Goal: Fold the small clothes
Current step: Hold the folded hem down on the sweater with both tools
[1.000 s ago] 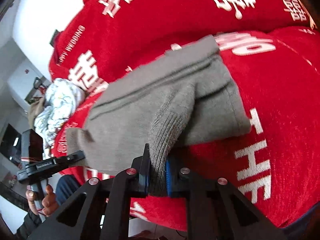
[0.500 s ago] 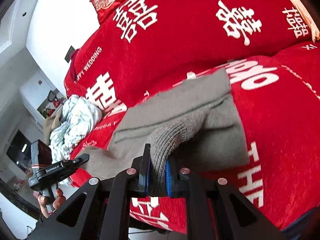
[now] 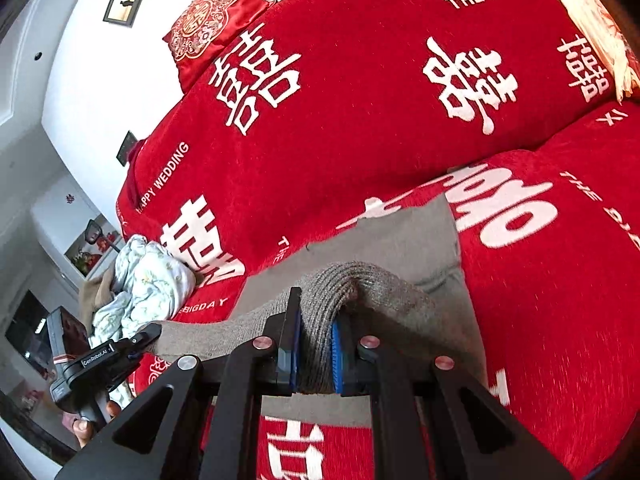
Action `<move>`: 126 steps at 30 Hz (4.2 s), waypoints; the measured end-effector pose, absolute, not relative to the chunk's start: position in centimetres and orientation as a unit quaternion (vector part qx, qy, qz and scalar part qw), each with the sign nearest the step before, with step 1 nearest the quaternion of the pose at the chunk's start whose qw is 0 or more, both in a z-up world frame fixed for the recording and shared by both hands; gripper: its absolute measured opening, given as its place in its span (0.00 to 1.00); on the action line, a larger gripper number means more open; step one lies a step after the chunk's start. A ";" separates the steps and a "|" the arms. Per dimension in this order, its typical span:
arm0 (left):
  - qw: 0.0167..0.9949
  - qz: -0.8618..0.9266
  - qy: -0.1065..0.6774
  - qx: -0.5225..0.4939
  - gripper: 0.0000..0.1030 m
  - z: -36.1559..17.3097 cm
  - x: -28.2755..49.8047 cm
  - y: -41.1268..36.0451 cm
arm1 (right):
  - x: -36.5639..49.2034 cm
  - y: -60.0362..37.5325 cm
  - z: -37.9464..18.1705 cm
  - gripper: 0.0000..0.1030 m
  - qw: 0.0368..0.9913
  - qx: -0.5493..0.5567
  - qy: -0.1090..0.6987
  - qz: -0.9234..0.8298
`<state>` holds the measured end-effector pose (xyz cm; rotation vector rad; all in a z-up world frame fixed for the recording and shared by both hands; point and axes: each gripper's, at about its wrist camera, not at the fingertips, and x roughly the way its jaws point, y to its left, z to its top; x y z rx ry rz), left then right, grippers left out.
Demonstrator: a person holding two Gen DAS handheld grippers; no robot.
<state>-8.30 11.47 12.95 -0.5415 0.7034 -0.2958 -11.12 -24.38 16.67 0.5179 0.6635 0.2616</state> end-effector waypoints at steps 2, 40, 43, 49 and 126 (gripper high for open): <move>0.891 -0.140 0.341 -0.264 0.12 12.9 -7.4 11.5 | -10.4 -24.3 16.9 0.13 0.905 0.248 0.322 0.126; 0.874 -0.090 0.405 -0.253 0.12 11.0 5.3 11.1 | 2.9 -23.8 14.3 0.13 0.884 0.255 0.384 0.084; 0.872 -0.085 0.411 -0.251 0.12 10.6 5.8 11.0 | 3.5 -23.8 13.9 0.13 0.881 0.253 0.390 0.082; 0.876 -0.076 0.419 -0.227 0.12 10.1 6.8 10.0 | 4.8 -24.0 12.9 0.13 0.876 0.250 0.406 0.074; 0.821 -0.048 0.537 -0.188 0.22 1.6 17.3 8.1 | 14.7 -26.3 3.9 0.15 0.801 0.324 0.502 0.035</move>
